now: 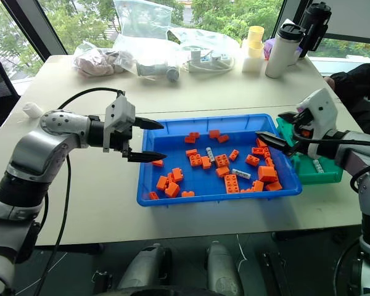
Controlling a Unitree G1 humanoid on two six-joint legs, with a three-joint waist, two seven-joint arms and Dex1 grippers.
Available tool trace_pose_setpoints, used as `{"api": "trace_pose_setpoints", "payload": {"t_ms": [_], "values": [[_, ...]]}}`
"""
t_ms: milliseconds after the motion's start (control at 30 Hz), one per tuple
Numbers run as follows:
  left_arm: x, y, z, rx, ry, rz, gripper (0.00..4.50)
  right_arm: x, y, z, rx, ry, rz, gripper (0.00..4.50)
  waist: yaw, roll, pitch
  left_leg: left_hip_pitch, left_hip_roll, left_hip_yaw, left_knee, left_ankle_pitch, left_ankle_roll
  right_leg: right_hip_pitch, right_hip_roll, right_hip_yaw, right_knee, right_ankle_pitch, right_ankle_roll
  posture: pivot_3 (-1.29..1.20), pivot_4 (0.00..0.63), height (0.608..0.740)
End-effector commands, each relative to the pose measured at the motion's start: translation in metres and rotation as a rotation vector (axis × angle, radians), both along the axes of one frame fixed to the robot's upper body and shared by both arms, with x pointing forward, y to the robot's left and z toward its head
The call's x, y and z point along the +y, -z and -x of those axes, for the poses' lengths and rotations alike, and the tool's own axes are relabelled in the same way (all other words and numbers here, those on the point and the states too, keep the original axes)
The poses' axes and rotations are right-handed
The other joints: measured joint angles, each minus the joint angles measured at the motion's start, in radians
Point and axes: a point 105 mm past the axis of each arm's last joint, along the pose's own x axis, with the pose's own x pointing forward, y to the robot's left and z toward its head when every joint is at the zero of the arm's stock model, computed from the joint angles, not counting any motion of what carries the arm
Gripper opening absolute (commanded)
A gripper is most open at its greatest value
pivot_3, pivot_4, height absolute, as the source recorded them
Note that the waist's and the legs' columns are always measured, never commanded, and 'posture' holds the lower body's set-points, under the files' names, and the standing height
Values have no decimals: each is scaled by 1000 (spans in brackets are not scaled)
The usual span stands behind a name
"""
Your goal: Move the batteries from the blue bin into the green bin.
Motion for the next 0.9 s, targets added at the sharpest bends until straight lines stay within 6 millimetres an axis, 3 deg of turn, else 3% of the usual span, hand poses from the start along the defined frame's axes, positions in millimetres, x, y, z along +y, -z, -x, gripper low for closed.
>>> {"api": "trace_pose_setpoints", "payload": {"t_ms": [33, 100, 200, 300, 400, 567, 900], "values": [[-3, -11, 5, -51, 13, 11, 4500, 37, -2, -6, -17, -116, 30, 4464, -1, 0, 0, 0, 0, 0, 0, 0, 0, 0, 0, 0, 0, 0, 0, 0, 150, 740], [-1, -10, 4, -59, -2, 5, 4500, 49, 8, -25, 5, -69, 43, 4464, -2, 0, 0, 0, 0, 0, 0, 0, 0, 0, 0, 0, 0, 0, 0, 0, 150, 740], [0, -8, 4, -67, -17, 3, 4500, 67, 15, -47, 127, 36, -110, 4464, -4, 0, 0, 0, 0, 0, 0, 0, 0, 0, 0, 0, 0, 0, 0, 0, 150, 740], [1, -7, 6, -73, -37, 10, 4500, 93, 21, -46, 215, 23, -158, 4464, 4, 0, 0, -2, 0, -2, 0, 0, 0, -2, 0, 0, 0, 0, 0, 0, 150, 740], [2, -6, 13, -81, -68, 18, 4500, 111, 39, -39, 331, 65, -110, 4464, 1, 0, 0, -3, -1, -2, -1, 0, 0, -2, -2, 0, 0, 0, 0, 0, 150, 740], [-1, -4, 19, -85, -59, -3, 4500, 116, 49, -31, 413, 117, -62, 4464, 3, 0, 0, -3, -1, -2, 0, 0, 0, -2, -2, 0, 0, 0, 0, 0, 150, 740], [-3, 0, 21, -96, -43, -38, 4500, 108, 68, -38, 434, 227, 19, 4464, -5, 0, 0, -2, -1, -2, 0, 0, 0, -2, -1, -1, 0, 0, 0, 0, 150, 740]]}}
